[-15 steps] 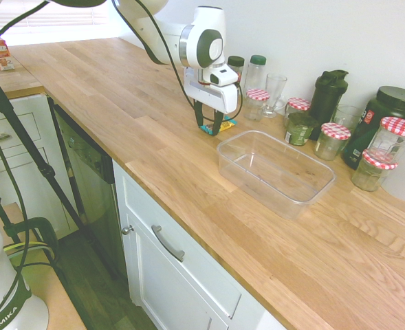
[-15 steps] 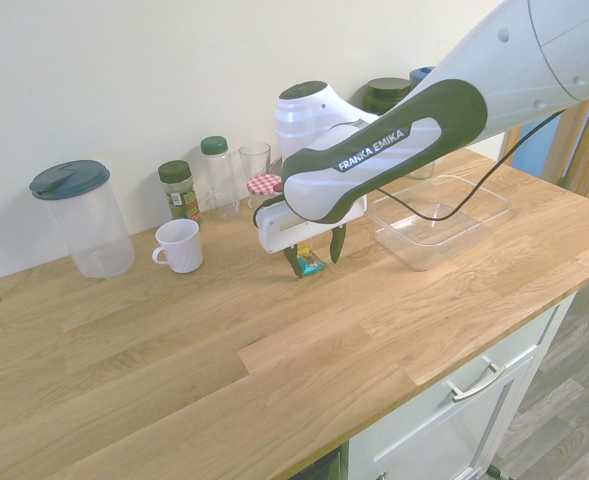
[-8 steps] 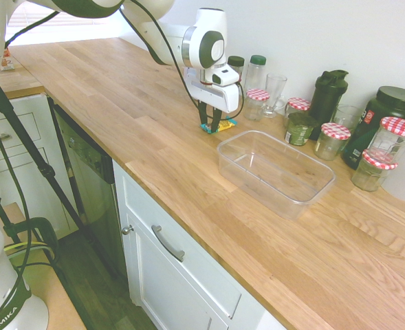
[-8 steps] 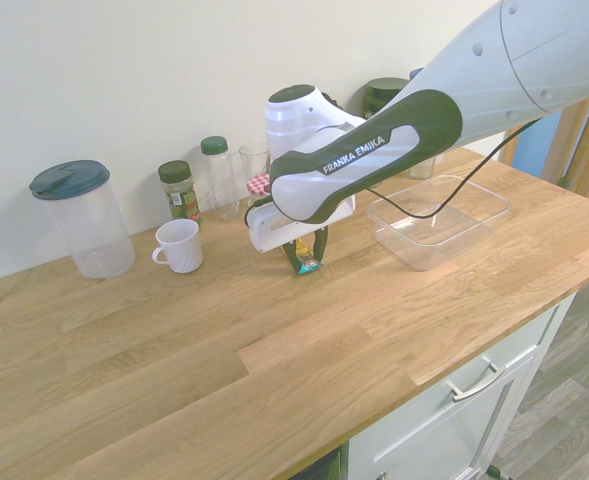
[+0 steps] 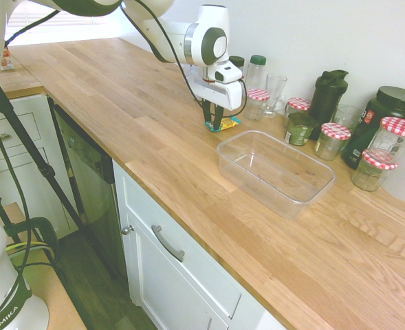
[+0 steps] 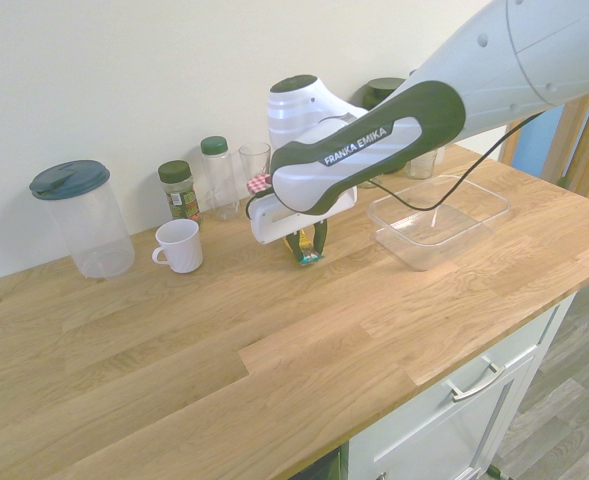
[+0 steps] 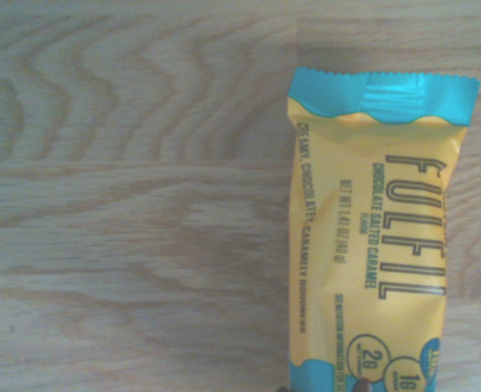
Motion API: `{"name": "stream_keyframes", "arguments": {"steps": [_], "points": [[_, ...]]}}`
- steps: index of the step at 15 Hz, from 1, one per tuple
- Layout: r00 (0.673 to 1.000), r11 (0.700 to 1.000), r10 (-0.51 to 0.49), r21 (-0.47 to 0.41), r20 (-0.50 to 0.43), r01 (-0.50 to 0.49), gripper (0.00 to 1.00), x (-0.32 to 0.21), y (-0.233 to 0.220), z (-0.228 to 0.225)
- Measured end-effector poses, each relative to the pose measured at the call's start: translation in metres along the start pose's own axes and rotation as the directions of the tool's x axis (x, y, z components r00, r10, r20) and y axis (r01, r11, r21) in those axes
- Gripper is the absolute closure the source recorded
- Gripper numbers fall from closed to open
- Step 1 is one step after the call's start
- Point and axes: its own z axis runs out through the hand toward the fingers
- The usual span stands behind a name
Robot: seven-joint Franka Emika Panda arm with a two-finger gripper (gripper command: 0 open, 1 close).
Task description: Put the protein bar into the container
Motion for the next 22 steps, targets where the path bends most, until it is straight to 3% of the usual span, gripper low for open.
{"name": "stream_keyframes", "arguments": {"steps": [5,8,14,20,21,22], "points": [[1.000,0.999,-0.008,0.040,-0.017,0.008,1.00,-0.018,0.064,-0.085],[1.000,0.997,0.024,0.069,0.009,-0.025,1.00,-0.001,0.116,-0.110],[0.991,0.991,0.106,0.074,0.075,-0.112,1.00,0.072,0.208,-0.090],[0.983,0.987,0.137,0.063,0.121,-0.145,1.00,0.118,0.245,-0.042],[0.982,0.987,0.141,0.061,0.127,-0.149,0.00,0.121,0.242,-0.037],[0.981,0.986,0.143,0.062,0.132,-0.153,0.00,0.124,0.239,-0.034]]}}
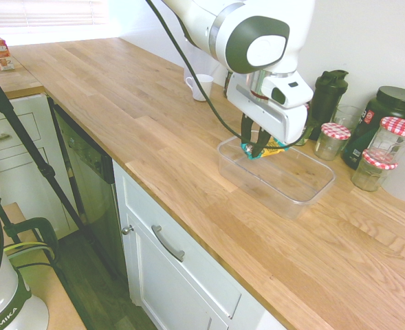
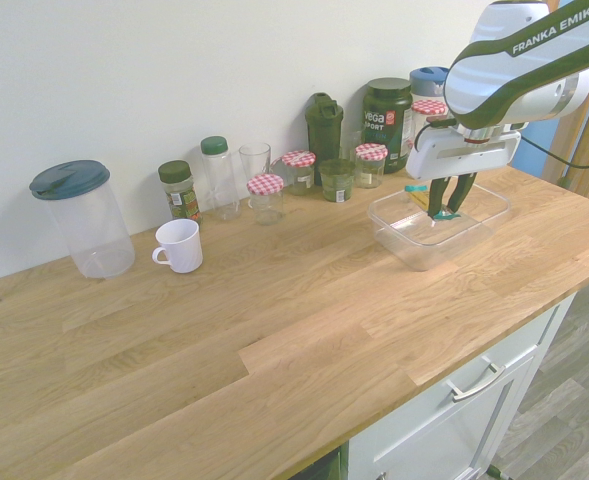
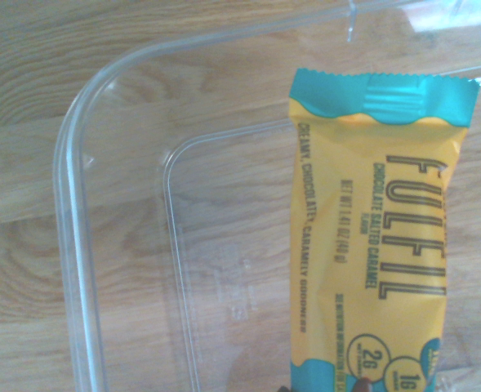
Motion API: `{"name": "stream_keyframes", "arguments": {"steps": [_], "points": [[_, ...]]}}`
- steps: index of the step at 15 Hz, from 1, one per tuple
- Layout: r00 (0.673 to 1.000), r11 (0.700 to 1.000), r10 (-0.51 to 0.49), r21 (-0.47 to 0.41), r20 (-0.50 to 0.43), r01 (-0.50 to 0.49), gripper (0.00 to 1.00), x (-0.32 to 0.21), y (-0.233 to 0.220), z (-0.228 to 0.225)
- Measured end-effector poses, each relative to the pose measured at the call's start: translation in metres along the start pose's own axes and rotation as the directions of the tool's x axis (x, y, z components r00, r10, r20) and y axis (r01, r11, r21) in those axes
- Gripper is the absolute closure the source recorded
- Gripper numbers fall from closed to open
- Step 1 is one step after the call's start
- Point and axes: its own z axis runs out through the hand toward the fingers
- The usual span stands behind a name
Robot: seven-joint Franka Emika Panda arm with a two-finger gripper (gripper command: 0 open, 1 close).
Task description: Put the protein bar into the container
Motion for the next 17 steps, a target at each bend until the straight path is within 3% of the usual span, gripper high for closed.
{"name": "stream_keyframes", "arguments": {"steps": [11,17], "points": [[1.000,1.000,-0.012,0.016,-0.021,0.012,0.00,0.007,-0.010,-0.009],[0.996,0.995,-0.086,0.039,-0.036,0.087,0.00,-0.037,-0.031,-0.030]]}}
